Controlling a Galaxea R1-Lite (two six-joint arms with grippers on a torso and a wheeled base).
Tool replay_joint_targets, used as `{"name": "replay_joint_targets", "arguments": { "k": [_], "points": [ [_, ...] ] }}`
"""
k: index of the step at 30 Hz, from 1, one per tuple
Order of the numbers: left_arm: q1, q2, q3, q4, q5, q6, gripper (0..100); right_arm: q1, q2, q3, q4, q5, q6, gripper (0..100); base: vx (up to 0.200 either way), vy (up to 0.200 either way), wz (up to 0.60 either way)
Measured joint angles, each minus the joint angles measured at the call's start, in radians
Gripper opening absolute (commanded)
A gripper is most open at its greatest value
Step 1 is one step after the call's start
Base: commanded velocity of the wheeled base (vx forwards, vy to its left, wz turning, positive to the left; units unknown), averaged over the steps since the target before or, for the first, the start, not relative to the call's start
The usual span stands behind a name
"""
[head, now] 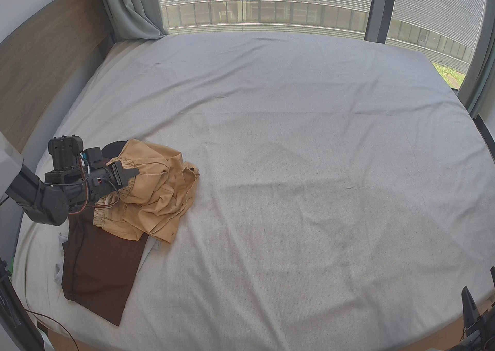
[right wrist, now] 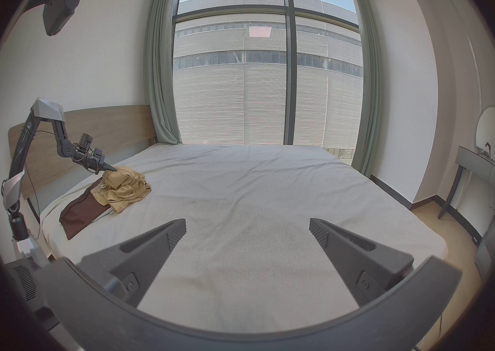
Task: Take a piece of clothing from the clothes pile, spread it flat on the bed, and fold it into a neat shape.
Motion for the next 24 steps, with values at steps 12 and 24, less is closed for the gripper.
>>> {"name": "replay_joint_targets", "arguments": {
  "k": [12, 24],
  "points": [
    [0.002, -0.121, 0.114, 0.000, -0.047, -0.049, 0, -0.001, 0.000, 0.000, 0.000, 0.000, -0.001, 100, 0.000, 0.000, 0.00],
    [0.001, -0.237, 0.213, -0.024, -0.086, -0.043, 0, -0.001, 0.000, 0.000, 0.000, 0.000, -0.001, 100, 0.000, 0.000, 0.00]
  ]
}}
